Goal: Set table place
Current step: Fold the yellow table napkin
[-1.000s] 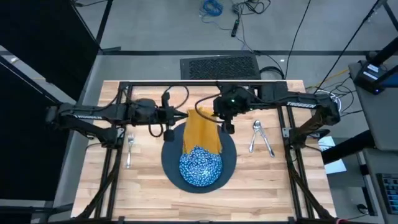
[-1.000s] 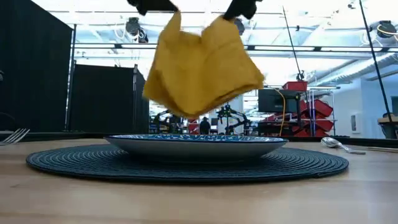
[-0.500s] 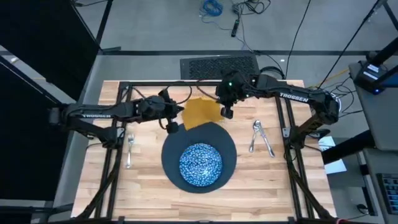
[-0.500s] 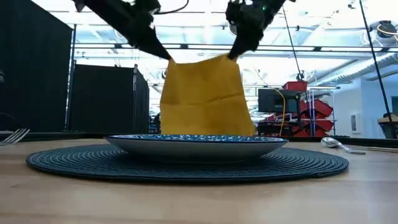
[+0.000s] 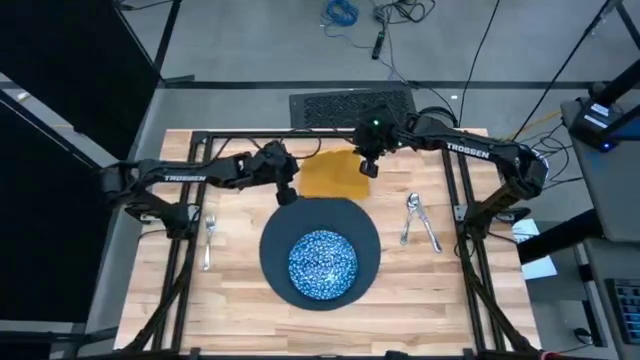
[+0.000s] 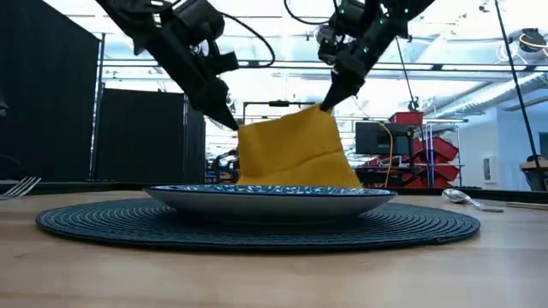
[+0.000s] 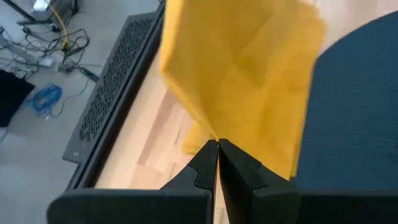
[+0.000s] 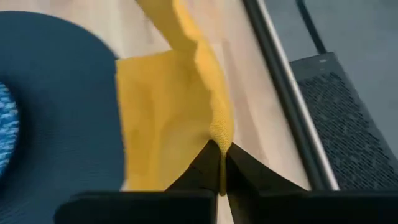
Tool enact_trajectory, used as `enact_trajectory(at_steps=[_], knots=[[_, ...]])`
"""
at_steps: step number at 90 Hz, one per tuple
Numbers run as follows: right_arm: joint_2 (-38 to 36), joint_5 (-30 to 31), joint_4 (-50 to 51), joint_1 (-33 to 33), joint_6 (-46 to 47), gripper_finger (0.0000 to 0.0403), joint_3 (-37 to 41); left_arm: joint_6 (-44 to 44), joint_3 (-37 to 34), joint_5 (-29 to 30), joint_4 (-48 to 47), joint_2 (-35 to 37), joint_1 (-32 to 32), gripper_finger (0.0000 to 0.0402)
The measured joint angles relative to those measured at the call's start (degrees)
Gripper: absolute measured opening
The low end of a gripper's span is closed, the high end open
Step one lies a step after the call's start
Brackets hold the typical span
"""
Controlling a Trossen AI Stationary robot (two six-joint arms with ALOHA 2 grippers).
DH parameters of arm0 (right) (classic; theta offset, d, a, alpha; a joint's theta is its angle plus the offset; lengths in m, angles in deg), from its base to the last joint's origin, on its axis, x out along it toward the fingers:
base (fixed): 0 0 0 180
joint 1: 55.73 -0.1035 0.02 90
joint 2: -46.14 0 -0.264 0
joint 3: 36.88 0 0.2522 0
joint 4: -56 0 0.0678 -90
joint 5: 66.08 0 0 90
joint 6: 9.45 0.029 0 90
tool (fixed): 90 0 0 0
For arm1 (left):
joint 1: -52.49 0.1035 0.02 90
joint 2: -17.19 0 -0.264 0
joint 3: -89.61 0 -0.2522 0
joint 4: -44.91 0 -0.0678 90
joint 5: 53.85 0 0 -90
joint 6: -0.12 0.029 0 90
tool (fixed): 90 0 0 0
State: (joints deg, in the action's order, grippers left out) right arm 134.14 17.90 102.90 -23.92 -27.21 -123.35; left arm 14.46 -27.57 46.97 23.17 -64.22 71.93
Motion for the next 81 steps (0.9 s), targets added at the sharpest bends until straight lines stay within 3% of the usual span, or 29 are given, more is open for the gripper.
enact_trajectory(at_steps=[35, 81], knots=[[0.0, -2.3, -5.3, 2.0, 1.1, 0.0000, 8.5, 0.0, 0.0, -2.8, 0.3, -0.5, 1.2, 0.0000], [0.0, -4.9, -5.0, -3.3, 6.4, 0.0000, 11.3, -1.8, 0.1, -7.6, 3.0, -9.3, 1.2, 0.0000]])
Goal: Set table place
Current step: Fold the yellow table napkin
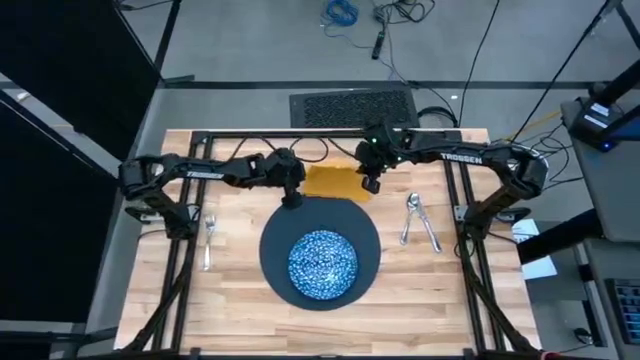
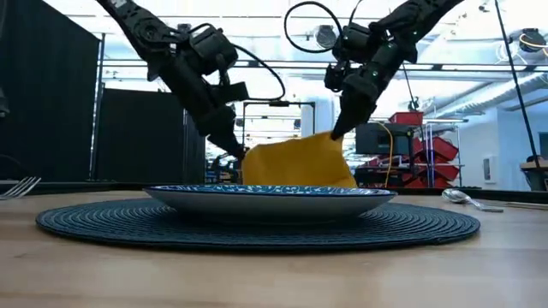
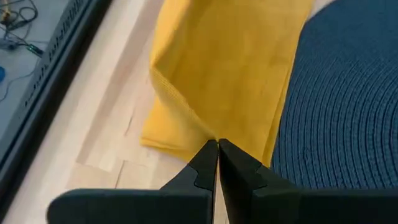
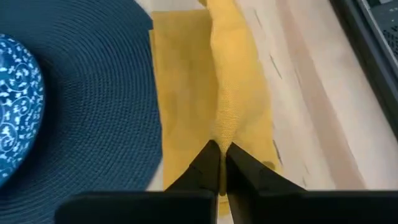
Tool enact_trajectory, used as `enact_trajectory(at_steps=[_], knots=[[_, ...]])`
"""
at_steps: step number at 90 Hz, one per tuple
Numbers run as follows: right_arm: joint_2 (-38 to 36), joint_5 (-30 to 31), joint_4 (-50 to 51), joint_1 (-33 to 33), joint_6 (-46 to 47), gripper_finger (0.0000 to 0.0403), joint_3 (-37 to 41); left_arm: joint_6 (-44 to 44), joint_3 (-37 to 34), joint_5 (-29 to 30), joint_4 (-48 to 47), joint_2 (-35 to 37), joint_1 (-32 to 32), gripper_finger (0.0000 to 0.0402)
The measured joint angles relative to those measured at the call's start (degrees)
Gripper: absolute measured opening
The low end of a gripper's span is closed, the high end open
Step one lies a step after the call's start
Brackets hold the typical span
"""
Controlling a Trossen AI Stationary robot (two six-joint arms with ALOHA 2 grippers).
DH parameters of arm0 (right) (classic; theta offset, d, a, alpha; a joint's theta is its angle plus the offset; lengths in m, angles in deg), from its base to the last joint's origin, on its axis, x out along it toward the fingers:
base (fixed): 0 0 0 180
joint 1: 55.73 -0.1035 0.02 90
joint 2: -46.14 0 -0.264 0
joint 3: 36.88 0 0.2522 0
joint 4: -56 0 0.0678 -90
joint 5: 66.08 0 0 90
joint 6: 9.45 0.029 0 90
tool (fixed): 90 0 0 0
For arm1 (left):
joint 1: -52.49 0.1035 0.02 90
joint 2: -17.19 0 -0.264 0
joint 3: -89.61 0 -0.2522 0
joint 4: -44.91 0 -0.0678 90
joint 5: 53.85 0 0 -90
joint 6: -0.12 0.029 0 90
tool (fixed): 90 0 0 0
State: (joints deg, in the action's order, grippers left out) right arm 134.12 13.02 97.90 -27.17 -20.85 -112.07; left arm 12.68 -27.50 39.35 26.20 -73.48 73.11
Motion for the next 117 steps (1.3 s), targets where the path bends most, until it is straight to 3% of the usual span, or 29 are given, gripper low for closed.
enact_trajectory(at_steps=[47, 65, 88, 117], knots=[[0.0, 0.4, 3.8, -4.4, 4.4, 0.0000, -3.0, -0.1, 0.0, 0.0, -3.7, 11.1, -2.6, 0.0000], [-0.2, 1.0, 6.7, -9.3, 7.1, 0.0000, -7.4, -0.4, 0.0, 0.2, -8.1, 15.5, -7.3, 0.0000], [-0.2, 7.1, 13.9, -17.4, 12.0, 0.0000, -16.3, -2.2, 0.0, 3.0, -8.7, 21.8, -14.0, 0.0000], [-0.2, 9.6, 18.0, -19.1, 14.6, 0.0000, -20.7, -6.1, 0.0, 3.2, -7.5, 16.6, -18.6, 0.0000]])
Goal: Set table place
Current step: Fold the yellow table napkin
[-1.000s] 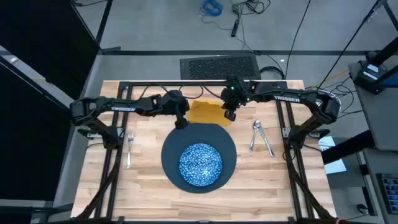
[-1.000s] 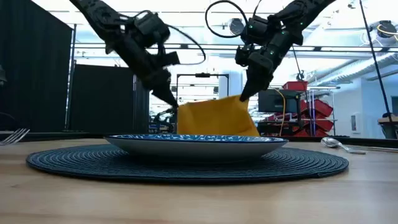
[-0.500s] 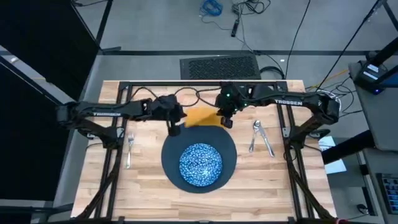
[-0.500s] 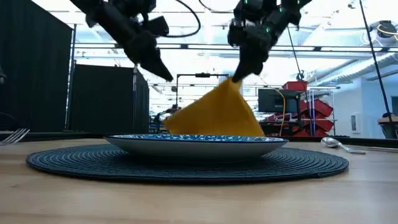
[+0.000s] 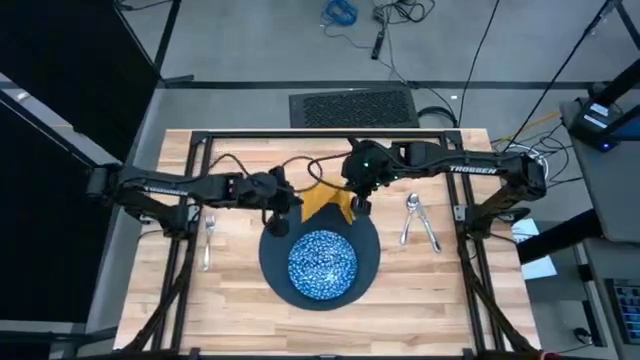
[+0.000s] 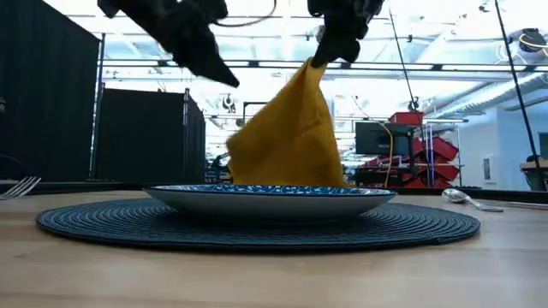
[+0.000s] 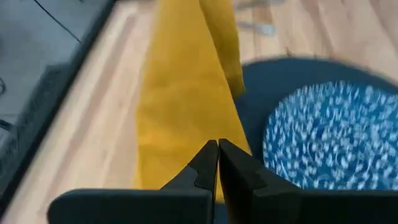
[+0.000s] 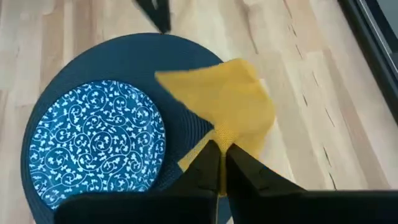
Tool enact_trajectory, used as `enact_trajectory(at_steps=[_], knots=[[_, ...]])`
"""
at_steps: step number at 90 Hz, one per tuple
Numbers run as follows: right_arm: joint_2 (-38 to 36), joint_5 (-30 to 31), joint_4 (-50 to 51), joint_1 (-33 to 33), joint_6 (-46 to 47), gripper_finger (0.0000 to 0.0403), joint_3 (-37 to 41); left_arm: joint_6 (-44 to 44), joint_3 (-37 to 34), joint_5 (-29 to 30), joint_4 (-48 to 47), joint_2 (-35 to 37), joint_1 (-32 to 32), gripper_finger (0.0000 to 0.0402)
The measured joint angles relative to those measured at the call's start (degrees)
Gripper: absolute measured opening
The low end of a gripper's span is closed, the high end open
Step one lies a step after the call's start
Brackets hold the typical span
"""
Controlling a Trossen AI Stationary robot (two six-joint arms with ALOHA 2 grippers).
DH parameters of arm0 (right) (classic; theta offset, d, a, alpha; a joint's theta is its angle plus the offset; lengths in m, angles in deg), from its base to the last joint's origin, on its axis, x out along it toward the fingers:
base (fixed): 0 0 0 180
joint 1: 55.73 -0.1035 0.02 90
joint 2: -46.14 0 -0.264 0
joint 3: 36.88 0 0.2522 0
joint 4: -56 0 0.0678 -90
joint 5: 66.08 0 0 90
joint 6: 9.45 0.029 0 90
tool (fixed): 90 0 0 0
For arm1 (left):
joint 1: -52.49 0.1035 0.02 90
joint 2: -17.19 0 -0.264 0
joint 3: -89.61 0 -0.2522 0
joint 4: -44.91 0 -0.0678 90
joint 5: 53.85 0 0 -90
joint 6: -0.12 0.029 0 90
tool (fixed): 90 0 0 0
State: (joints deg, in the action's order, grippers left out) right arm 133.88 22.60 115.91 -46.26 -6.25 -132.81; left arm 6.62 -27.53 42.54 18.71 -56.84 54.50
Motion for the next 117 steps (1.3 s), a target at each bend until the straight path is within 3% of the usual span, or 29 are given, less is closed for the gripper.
enact_trajectory(at_steps=[12, 25, 39, 50, 72, 93, 104, 117], knots=[[0.0, 0.0, 0.5, 2.0, 0.0, 0.0000, 0.0, 2.7, 0.0, 4.1, 3.5, -0.5, -1.0, 0.0017], [0.0, -0.1, 1.1, 3.7, -0.5, 0.0000, 0.0, 2.8, 0.0, 4.4, 6.9, -0.7, -1.8, 0.0077], [0.0, -0.1, 1.4, 4.4, -0.9, 0.0000, 0.0, -6.3, 0.0, 4.6, 13.0, -4.6, -3.3, 0.0152], [0.0, -0.1, 1.4, 4.6, -1.1, 0.0000, 0.0, -7.1, 0.0, 6.9, 20.7, -10.4, -4.7, 0.0185], [0.0, -0.2, 2.1, 4.6, -2.0, 0.0000, 0.0, -9.0, 1.1, 18.6, 33.4, -20.0, -6.6, 0.0195], [0.0, -0.2, 2.5, 4.6, -2.4, 0.0000, 0.0, -18.0, 4.5, 26.2, 34.9, -24.7, -8.8, 0.0195], [0.0, -0.2, 2.0, 4.6, -2.8, 0.0000, 0.0, -19.3, 6.7, 28.9, 34.6, -28.1, -10.0, 0.0195], [0.0, -0.2, 2.1, 4.6, -2.8, 0.0000, 0.0, -19.3, 8.4, 36.2, 34.0, -31.5, -10.8, 0.0194]])
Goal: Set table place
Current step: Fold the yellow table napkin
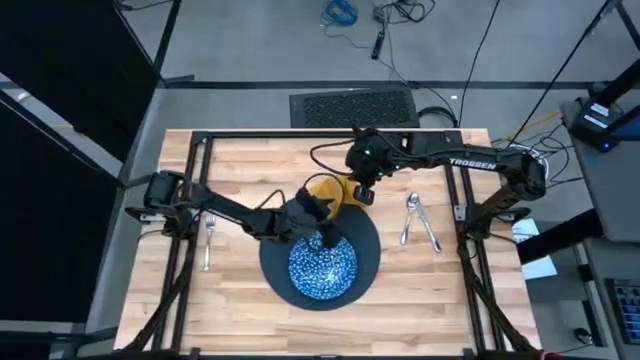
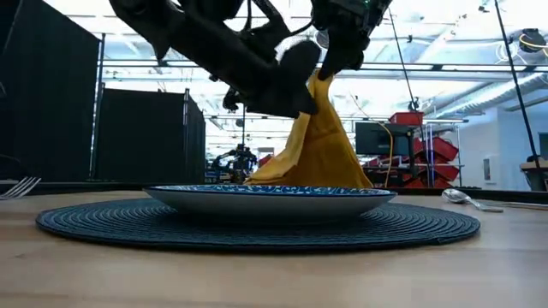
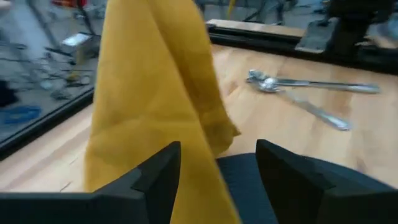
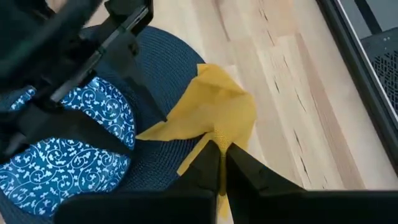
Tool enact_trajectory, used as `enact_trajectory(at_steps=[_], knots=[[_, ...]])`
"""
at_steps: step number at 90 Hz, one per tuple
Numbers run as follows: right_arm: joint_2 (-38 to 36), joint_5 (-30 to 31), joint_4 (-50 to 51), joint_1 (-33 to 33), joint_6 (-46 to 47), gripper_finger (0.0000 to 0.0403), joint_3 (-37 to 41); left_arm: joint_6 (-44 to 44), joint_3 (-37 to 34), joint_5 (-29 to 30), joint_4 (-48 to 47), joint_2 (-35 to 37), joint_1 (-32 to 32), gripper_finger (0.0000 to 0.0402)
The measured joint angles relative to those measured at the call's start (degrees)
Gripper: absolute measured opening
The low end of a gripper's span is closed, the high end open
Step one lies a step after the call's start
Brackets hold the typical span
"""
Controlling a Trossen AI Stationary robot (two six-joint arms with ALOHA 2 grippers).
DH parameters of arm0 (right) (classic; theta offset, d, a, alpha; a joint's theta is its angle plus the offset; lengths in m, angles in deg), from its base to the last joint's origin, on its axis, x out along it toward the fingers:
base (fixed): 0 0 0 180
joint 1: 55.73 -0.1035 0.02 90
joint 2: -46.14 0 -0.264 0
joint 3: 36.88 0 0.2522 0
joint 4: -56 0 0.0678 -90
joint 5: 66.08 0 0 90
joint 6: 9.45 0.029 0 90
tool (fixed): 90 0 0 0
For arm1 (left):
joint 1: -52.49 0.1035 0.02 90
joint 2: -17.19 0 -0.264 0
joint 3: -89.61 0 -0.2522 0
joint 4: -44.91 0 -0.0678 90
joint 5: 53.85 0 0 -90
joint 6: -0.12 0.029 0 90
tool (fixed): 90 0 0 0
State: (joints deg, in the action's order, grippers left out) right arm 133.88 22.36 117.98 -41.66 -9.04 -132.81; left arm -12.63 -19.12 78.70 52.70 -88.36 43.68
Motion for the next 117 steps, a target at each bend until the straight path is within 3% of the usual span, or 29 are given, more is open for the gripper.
enact_trajectory(at_steps=[46, 75, 99, 108, 117], knots=[[0.0, -0.2, 0.5, 0.0, -0.9, 0.0000, 0.0, -0.7, 2.7, 5.8, -7.2, -4.9, -0.7, 0.0193], [0.0, -0.2, 0.4, 0.0, -1.3, 0.0000, 0.0, -7.8, 2.7, 7.5, -18.2, -4.9, -1.0, 0.0193], [0.0, -0.2, 0.4, 0.0, -1.3, 0.0000, 0.0, -7.7, 2.7, 7.5, -18.2, -4.9, -1.2, 0.0192], [0.0, -0.2, 0.4, 0.1, -1.3, 0.0000, 0.0, -7.7, 2.7, 7.4, -18.5, -4.9, -1.5, 0.0166], [0.0, -0.2, 0.4, 0.6, -1.3, 0.0000, 0.0, -6.6, 2.7, 7.5, -19.7, -4.9, -1.9, 0.0098]])
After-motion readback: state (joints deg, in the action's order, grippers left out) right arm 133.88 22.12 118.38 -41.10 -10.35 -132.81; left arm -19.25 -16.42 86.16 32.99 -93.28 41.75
